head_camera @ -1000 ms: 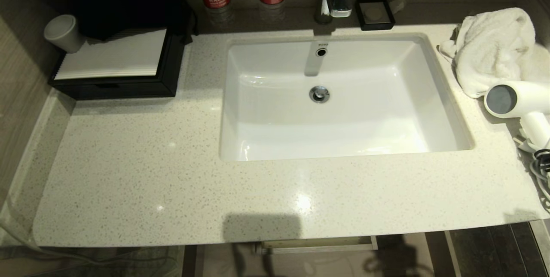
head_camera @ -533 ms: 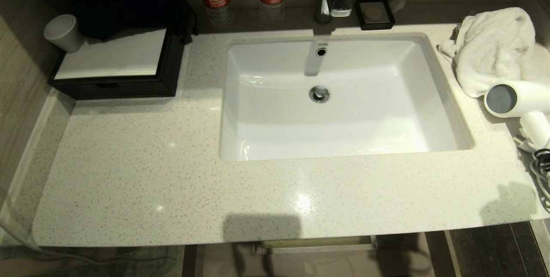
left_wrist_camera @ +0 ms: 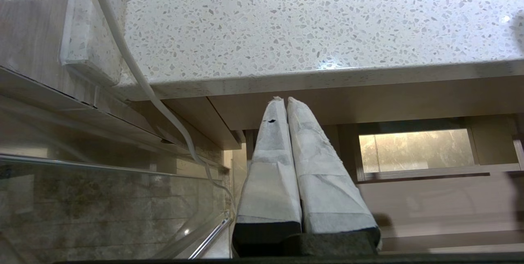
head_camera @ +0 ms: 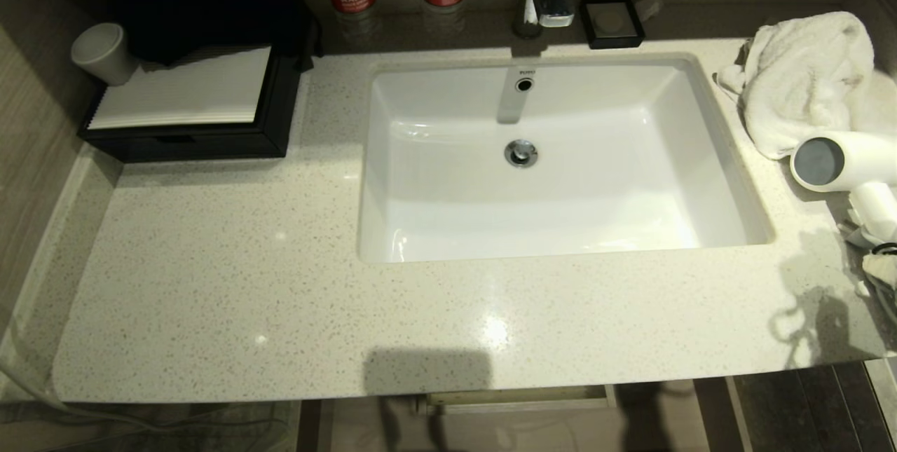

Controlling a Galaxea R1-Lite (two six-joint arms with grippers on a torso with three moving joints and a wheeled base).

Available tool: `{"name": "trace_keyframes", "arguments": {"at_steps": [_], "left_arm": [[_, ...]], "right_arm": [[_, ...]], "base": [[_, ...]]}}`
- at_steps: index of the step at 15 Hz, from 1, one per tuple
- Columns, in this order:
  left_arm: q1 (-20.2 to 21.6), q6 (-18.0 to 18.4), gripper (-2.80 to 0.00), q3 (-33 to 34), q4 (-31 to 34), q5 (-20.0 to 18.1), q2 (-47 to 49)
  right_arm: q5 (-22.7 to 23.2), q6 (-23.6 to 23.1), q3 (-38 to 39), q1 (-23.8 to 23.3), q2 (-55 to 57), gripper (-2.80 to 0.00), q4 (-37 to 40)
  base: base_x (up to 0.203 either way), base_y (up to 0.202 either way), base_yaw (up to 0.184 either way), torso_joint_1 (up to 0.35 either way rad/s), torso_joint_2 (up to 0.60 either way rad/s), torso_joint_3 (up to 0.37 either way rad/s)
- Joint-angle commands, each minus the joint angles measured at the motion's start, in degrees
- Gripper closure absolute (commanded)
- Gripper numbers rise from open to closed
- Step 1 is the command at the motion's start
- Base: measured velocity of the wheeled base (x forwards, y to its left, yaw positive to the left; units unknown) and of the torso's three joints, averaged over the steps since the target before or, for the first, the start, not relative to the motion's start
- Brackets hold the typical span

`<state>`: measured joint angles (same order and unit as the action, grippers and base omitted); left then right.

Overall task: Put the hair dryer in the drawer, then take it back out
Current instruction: Pick up the hairdryer

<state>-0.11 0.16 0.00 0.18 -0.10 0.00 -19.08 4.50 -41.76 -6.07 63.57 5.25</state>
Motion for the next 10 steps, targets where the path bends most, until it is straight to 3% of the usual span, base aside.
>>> {"name": "trace_keyframes", "arguments": {"at_steps": [1, 10], "left_arm": [[0.02, 0.01, 0.00, 0.09, -0.01, 0.01, 0.00], [-0.03, 0.01, 0.00, 0.04, -0.01, 0.01, 0.00]], "right_arm": [[1.67, -1.81, -3.35, -3.47, 4.91, -2.80, -0.54], [11.59, -4.12, -6.49, -7.58, 11.50, -2.80, -6.80]], "base": [[0.000, 0.000, 0.000, 0.000, 0.00, 0.000], [0.000, 0.000, 0.000, 0.000, 0.00, 0.000]]}}
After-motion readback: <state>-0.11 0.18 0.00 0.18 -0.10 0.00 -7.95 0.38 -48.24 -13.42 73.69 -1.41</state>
